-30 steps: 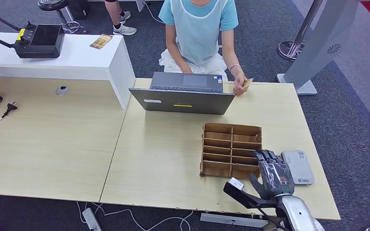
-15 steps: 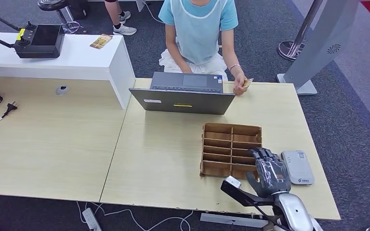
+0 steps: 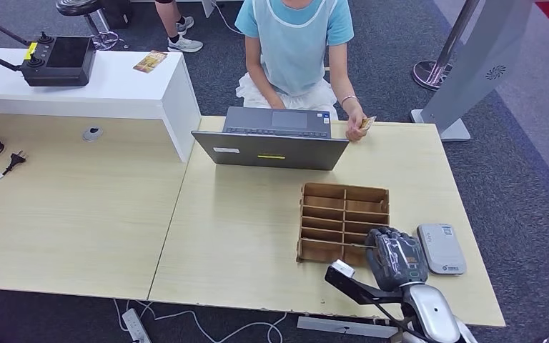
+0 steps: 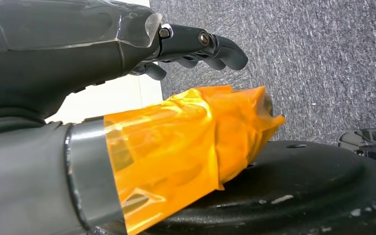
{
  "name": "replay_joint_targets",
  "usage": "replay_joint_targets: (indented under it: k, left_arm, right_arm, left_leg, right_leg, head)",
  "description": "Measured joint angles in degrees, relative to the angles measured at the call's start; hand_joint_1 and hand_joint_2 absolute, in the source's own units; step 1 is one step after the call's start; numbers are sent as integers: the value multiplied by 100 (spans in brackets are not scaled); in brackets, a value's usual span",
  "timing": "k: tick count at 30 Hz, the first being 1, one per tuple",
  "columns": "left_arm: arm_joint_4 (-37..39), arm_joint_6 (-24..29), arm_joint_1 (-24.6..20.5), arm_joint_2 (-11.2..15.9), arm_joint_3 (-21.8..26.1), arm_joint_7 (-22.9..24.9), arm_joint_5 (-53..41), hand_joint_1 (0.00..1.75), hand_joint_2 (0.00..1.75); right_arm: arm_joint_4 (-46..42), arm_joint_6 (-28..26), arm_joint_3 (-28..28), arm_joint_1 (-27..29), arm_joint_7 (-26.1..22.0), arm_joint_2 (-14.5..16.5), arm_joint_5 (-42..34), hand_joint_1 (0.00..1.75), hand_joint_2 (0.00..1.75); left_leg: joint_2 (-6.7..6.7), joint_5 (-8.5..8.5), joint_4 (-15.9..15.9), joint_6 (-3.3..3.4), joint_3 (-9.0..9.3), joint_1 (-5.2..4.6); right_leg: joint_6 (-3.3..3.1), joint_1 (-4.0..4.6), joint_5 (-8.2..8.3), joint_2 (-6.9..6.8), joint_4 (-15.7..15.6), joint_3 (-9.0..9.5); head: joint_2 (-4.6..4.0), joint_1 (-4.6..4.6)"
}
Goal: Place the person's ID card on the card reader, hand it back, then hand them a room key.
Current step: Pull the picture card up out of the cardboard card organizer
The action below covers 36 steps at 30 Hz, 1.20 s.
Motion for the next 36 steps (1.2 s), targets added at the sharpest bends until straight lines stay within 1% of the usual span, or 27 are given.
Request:
replay_joint_targets:
  k: [14,20,27,36]
  left_arm:
    - [0,0,0,0,7,-29,0,0,0]
    - [0,0,0,0,13,-62,3,0,0]
    - [0,8,0,0,28,-96,14,0,0]
    - [0,32,1,0,105,-122,61,0,0]
  right_arm:
    - [15,-49,-33,4,-12,30,-60,156,175]
    - [-32,-139,-144,71,-290,81,-594,158,175]
    - [-286,-356,-329,143,-564,124,-963,165,175]
    - [-672,-561,-556,162,-878,136,-1378,166,175]
  left_leg:
    - [0,0,0,0,1,0]
    - [0,0,0,0,1,0]
    - [0,0,0,0,1,0]
    - [0,1,0,0,1,0]
  right_leg:
    - [0,0,0,0,0,0]
    - [0,0,0,0,0,0]
    - [0,0,0,1,0,-1]
    - [0,0,1,1,0,0]
  head:
    - [0,1]
    - [0,-1]
    - [0,0]
    - [0,1]
